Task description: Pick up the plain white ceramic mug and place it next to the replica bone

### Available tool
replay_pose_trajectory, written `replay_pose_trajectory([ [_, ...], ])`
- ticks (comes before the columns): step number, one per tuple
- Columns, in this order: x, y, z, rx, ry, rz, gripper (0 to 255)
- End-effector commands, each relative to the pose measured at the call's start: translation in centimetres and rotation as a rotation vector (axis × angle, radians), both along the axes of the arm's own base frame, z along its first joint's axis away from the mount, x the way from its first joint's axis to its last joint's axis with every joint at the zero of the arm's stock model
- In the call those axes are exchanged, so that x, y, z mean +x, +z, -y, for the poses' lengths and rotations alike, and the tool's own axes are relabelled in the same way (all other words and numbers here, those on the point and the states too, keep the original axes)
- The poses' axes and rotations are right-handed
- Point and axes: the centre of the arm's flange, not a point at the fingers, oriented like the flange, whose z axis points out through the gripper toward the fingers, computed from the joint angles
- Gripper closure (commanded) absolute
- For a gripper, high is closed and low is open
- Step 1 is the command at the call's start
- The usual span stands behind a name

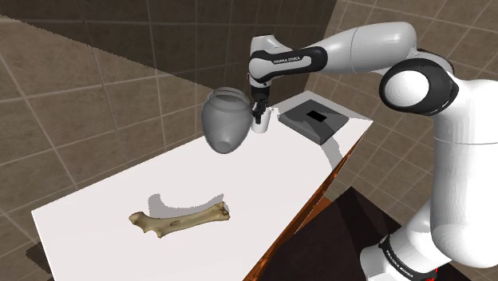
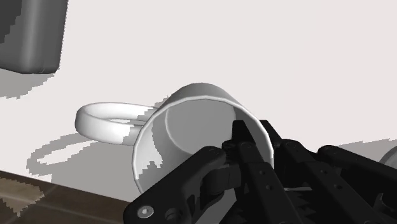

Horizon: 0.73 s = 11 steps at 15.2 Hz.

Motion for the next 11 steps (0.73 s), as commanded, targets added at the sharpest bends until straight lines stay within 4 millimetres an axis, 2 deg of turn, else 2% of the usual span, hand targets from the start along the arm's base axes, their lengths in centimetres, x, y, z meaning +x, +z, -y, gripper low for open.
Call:
replay_pose_trajectory([
  [1,0.0,0.5,0.0,0.0,0.0,0.0,255],
  [11,0.0,5.8,0.0,0.0,0.0,0.0,255],
])
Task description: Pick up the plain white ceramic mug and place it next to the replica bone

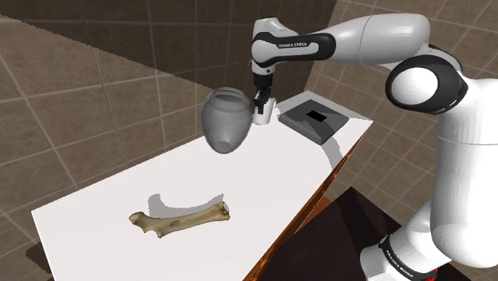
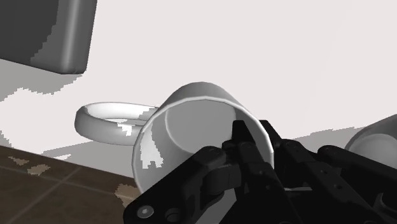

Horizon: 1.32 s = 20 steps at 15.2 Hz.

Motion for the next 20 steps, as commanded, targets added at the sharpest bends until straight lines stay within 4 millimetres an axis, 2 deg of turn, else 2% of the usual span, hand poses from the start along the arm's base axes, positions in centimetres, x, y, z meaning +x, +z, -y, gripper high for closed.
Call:
replay_pose_trajectory([
  [1,0.1,1.1,0.0,0.0,0.0,0.0,255],
  [20,0.1,11.2,0.0,0.0,0.0,0.0,255],
])
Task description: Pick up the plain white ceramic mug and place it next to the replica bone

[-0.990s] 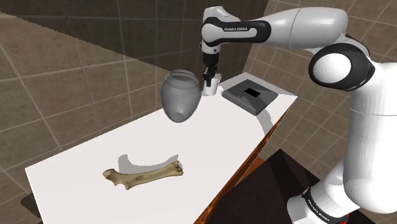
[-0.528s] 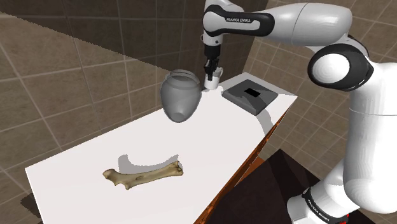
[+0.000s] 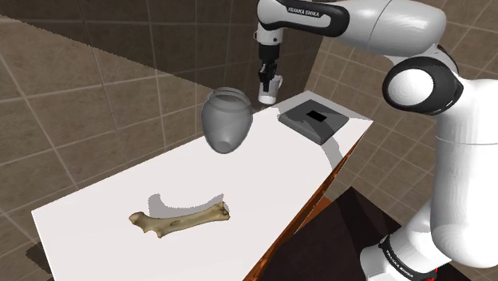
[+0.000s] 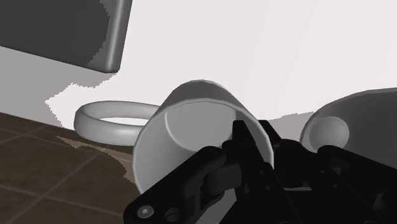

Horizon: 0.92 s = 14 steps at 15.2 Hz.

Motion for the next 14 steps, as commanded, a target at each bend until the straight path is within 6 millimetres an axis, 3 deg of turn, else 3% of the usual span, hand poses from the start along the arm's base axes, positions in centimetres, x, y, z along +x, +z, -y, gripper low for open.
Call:
replay_pose_trajectory([
  [1,0.0,1.2,0.0,0.0,0.0,0.0,255],
  [3,0.0,1.8,0.0,0.0,0.0,0.0,255],
  [14,-8.9,1.8,-11.5,0.0,0.0,0.0,255],
])
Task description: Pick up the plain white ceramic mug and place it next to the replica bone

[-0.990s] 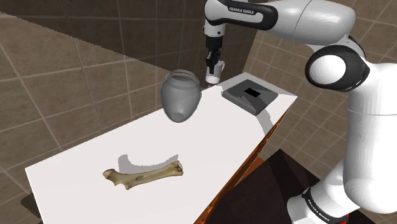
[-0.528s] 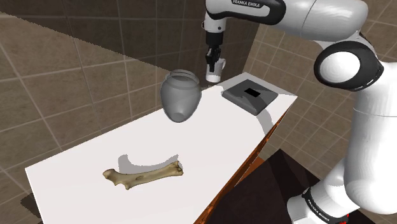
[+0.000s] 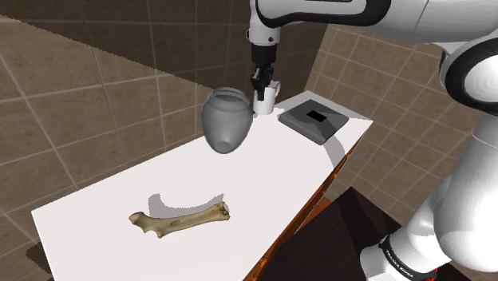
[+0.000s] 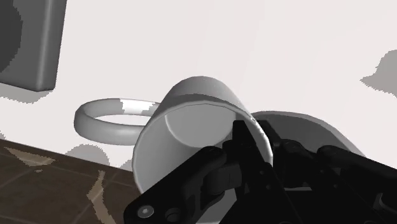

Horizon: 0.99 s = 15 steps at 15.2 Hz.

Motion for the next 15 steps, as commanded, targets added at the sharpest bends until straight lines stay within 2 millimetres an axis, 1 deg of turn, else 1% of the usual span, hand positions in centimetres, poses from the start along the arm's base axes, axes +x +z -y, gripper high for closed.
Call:
replay_pose_trajectory([
  [1,-1.5,-0.3,-2.1,0.0,-0.001,0.0,255],
  [15,-12.8,-0.3,-16.7,0.0,-0.001,0.0,255],
])
